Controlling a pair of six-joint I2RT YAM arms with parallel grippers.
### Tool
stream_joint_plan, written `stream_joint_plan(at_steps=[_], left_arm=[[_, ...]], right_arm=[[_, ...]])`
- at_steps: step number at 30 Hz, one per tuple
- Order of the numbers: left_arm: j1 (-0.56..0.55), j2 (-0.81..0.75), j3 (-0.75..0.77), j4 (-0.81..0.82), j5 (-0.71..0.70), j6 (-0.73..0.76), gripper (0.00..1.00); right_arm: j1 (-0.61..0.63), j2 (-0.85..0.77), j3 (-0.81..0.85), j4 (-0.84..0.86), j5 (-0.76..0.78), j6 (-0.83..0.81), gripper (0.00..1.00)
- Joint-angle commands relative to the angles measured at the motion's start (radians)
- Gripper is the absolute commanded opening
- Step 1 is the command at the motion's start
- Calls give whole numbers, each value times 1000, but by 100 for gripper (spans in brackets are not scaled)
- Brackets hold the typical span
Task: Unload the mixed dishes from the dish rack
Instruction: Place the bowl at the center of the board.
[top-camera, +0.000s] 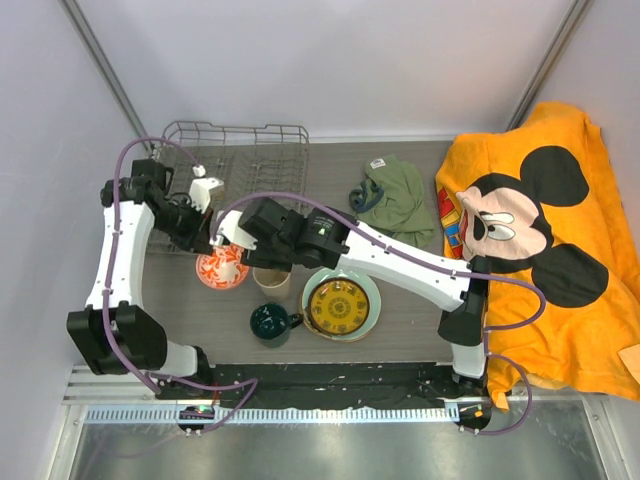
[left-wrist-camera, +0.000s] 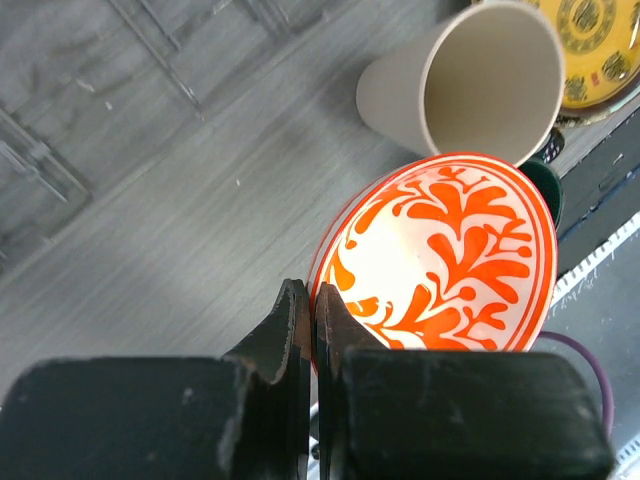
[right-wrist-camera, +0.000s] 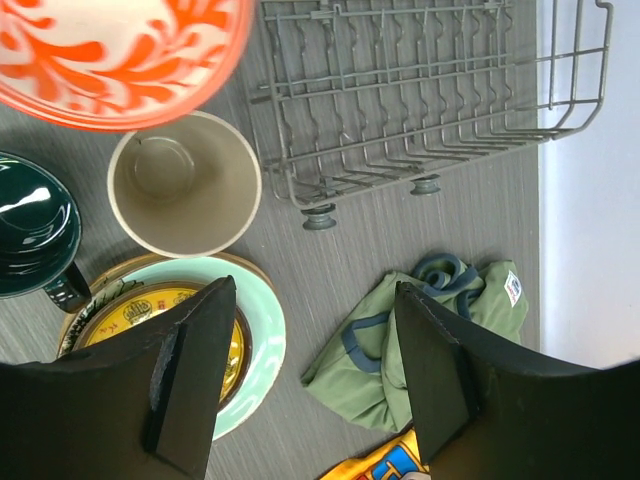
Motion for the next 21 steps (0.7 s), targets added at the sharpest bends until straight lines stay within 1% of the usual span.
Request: stream_joint_plan(at_steps=[1,3,8,11,21], left_arm=[[37,-54,-65,-74,31,30,0],[43,-71,-120,-43,23,24,0],[45,-111,-274,112,-26,-14,0],[45,-129,-342,181,-52,-34,0],[49,-151,-470,332,-83,-59,0]], right_arm=[[-10,-65,3,10,21,7,69],[-15,-66,3,10,22,9,69],[-31,-65,9,11,14,12,69],[-34,-65,8,10,16,12,69],[-44,-57,3,8,8,13,69]])
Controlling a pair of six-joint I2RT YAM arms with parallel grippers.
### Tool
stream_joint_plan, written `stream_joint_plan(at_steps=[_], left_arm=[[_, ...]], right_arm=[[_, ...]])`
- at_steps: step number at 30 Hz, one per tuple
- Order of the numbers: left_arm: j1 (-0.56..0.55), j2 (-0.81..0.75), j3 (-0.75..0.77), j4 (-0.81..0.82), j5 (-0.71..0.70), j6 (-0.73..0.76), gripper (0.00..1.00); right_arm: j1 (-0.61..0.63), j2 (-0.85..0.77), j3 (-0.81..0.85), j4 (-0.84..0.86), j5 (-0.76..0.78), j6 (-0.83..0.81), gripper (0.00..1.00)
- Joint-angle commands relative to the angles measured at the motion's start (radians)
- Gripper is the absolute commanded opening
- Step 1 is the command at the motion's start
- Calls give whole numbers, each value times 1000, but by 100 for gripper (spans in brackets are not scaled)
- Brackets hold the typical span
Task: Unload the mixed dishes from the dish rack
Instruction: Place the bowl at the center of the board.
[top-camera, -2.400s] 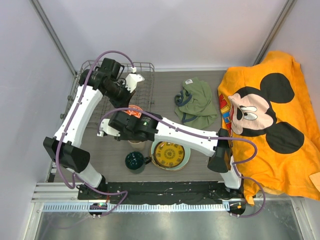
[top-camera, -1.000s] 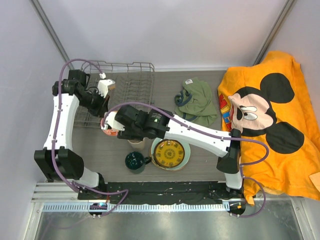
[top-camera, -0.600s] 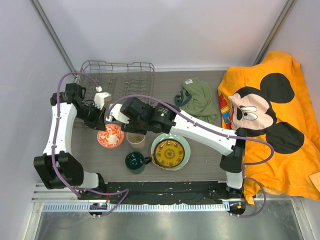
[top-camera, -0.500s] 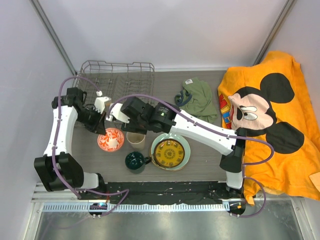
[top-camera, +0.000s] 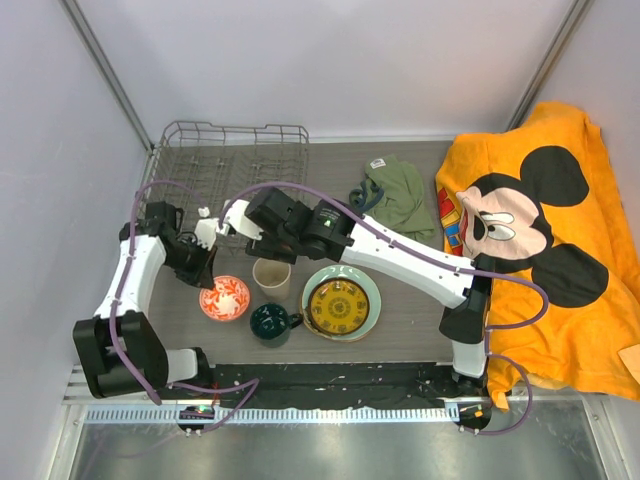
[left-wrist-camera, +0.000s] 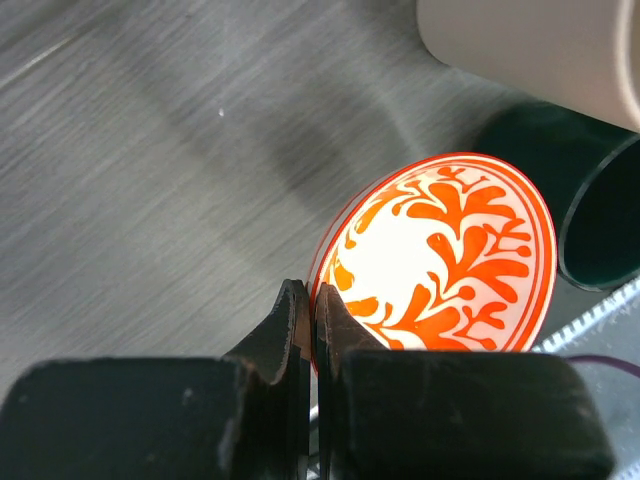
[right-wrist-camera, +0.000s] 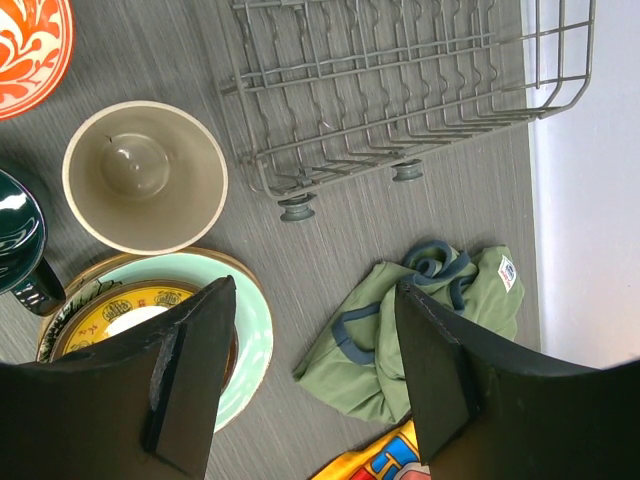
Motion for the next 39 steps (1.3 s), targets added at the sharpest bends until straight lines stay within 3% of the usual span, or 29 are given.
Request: stream_joint_plan(at_steps=[1,16,31,39], left_arm=[[9,-31,-36,121,15,-22,0],[11,64,-115,266,47,-37,0],[12,46,-176,304,18,-40,0],[12,18,-193,290,-2,-34,22]], right_arm=[[-3,-45,2,9,4,8,69],[-17,-42,-5,6,-4,12,69],[-37,-38,-3,5,-16,20,69],[-40,-39,-9,6,-22,20,69]])
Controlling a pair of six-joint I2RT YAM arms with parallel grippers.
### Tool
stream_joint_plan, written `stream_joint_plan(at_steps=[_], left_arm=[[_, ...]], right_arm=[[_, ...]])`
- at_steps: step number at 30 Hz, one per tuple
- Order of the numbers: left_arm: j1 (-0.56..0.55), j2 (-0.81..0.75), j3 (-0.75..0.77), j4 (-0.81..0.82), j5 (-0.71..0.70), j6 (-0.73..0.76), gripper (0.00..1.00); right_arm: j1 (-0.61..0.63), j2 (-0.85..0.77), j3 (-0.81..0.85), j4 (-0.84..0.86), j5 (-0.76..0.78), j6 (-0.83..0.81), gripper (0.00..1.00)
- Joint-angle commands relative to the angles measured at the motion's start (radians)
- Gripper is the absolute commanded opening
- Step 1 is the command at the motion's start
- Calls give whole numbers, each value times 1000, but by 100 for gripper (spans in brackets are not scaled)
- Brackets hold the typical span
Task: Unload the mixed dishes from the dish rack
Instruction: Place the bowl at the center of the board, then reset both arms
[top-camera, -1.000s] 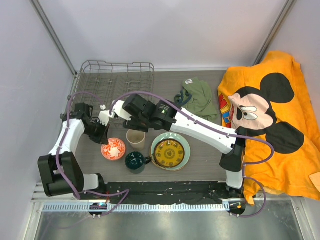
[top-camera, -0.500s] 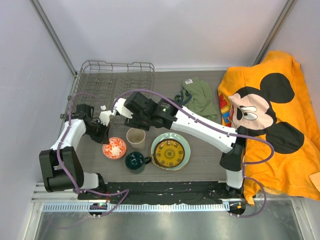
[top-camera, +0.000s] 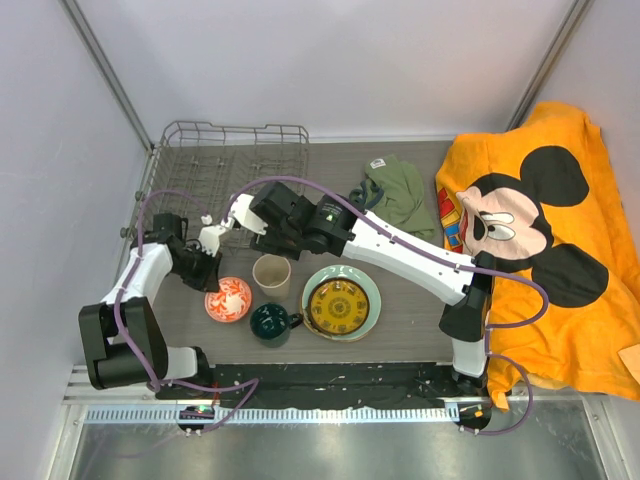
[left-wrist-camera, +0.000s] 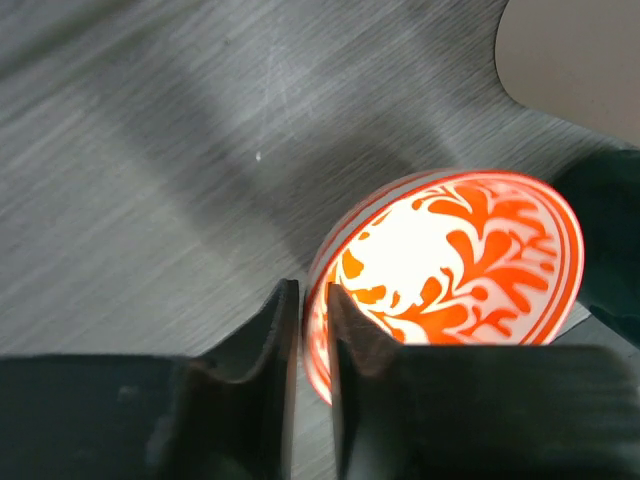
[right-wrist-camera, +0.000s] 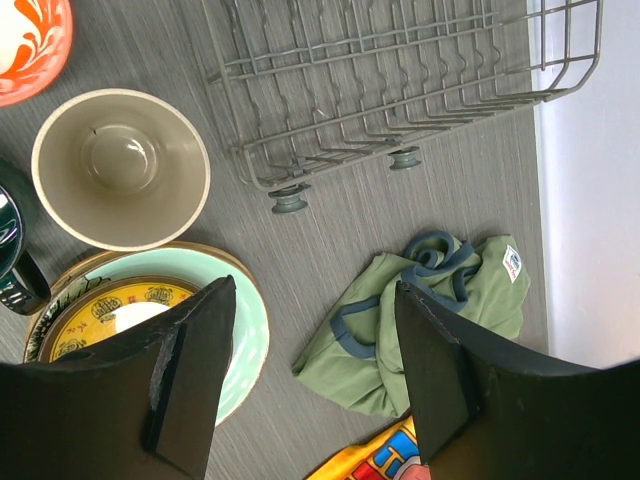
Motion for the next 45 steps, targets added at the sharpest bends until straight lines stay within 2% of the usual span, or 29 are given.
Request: stream_joint_plan(at_steps=[1,8,9,11,12,16,17,20,23,26,31,34,38,45], left_arm=[[4,-33,-16,-1,-9,0,24],[4,-54,-7,-31,-6,-2,38],[4,-59,-2,-37,-4,-2,44],[4,-79,13,-57,0,-6,49],[4,-88,19,-63,3,-8,56],[4,-137,73,-104,25,-22,69],[3,-148,85,-116,26,-26,76],[4,-186,131,-120,23,-60,89],[4,-209,176,-100,-1,-109,96],[4,-220,203,-43,-35,-172,100],[4,-248,228,122,-84,-308,100],[4,-243,251,219,-136,-377,100],[4,-210,328,282,-170,-440,100],[4,-141,438,387,-234,-519,100]], right_arm=[[-5,-39,2,7,-7,14,69],[-11,-50,-4,6,-6,16,69],[-16,-53,-2,8,-6,17,69],[-25,-58,-2,10,-6,22,69],[-31,-61,-2,13,-7,23,69],[-61,-78,-8,34,-1,37,69],[-70,-81,-10,40,4,43,69],[-106,-93,-19,72,30,60,69],[-154,-107,-32,109,51,74,69],[-209,-136,-68,172,83,83,70],[-324,-200,-151,304,122,104,73],[-404,-236,-180,356,125,137,86],[-497,-291,-261,443,112,172,92],[-629,-464,-536,806,186,224,99]])
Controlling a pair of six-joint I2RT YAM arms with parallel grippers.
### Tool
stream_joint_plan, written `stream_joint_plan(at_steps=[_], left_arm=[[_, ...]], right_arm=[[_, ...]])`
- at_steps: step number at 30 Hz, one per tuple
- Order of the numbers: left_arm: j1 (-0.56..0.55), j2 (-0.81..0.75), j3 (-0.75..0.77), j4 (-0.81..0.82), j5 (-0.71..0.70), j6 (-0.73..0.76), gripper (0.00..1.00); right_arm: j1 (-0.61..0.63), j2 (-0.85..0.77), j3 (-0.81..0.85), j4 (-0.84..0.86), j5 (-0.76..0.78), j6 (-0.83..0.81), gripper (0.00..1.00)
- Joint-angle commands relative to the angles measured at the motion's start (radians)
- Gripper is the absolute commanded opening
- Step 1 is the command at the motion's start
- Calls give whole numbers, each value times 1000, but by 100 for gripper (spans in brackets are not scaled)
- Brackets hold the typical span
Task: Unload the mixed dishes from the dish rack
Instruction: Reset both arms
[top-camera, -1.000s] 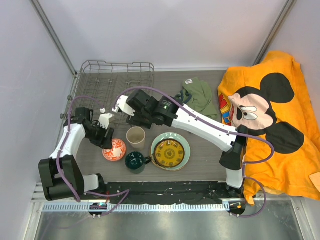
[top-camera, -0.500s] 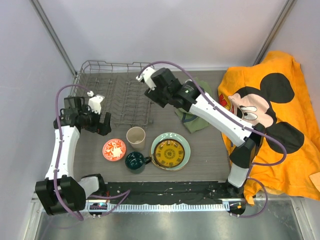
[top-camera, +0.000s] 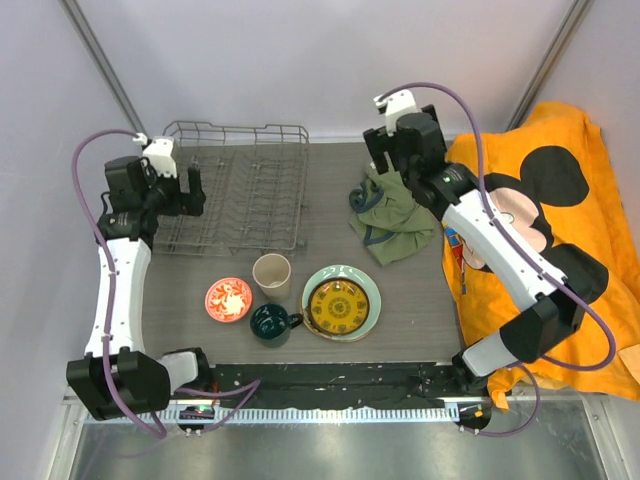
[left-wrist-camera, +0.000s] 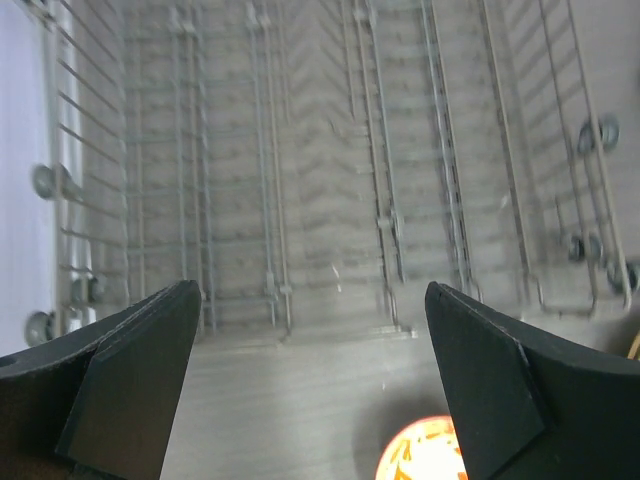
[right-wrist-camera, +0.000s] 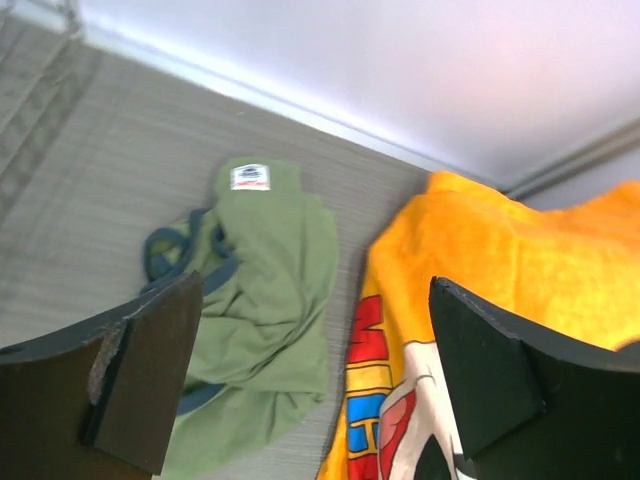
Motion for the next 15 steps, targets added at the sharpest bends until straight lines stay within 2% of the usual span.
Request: stream_joint_plan(at_steps=[1,6,11,15], left_arm=[[4,44,86,129,-69,-80,100],[3,96,140,165,-83,-120,100],[4,108,123,241,-105,-151,100],[0,127,121,271,-106,-174,100]], right_arm=[[-60,-134,-152,332,79,54,99],[-152,-261,-340,532,64,126,100],[-157,-280,-406,560,68,95,100],[-157,-292,-450,574,16,98,100]])
